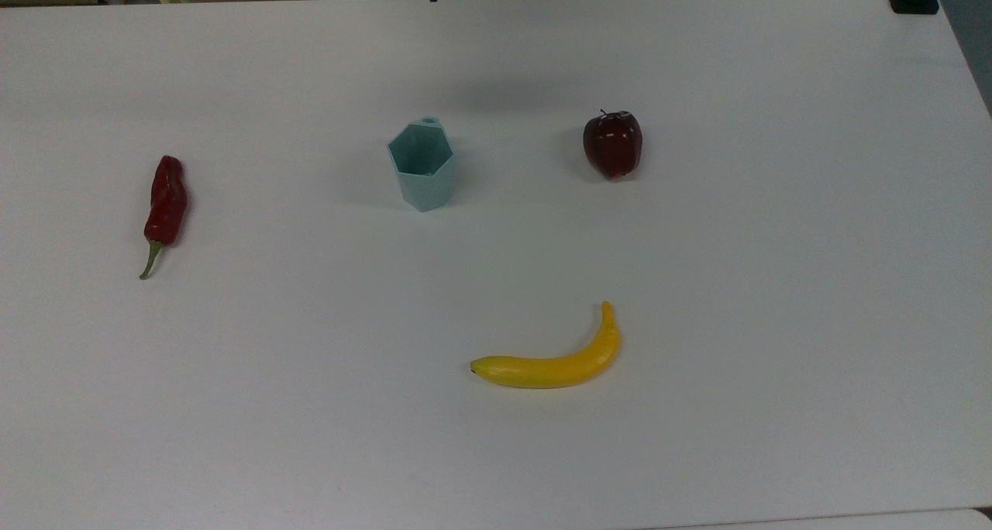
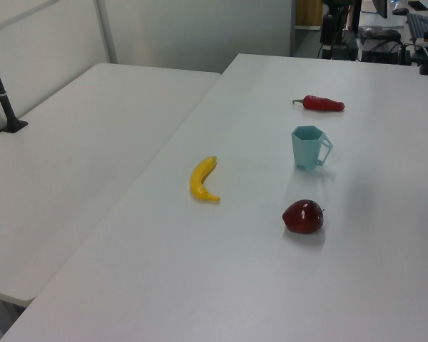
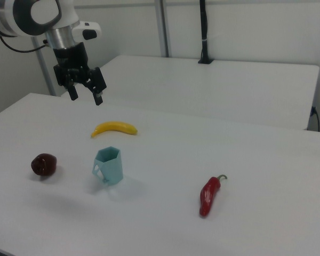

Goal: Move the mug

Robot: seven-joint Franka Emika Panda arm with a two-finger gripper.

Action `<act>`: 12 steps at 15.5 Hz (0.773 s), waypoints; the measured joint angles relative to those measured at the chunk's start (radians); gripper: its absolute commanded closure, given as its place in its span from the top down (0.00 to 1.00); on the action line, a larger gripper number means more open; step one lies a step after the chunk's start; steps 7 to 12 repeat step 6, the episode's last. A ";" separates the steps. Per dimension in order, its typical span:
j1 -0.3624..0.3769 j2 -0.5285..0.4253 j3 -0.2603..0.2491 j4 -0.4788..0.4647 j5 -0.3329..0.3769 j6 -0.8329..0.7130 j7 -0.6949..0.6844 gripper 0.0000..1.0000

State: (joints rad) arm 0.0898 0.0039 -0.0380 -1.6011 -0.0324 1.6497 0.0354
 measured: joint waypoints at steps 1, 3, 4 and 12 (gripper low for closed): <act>0.000 0.000 0.000 0.000 0.000 0.000 0.000 1.00; 0.000 0.000 0.000 0.000 0.000 -0.001 0.000 1.00; 0.000 0.000 0.000 0.000 0.000 -0.003 0.000 1.00; 0.000 0.000 0.000 0.000 0.000 -0.012 0.000 1.00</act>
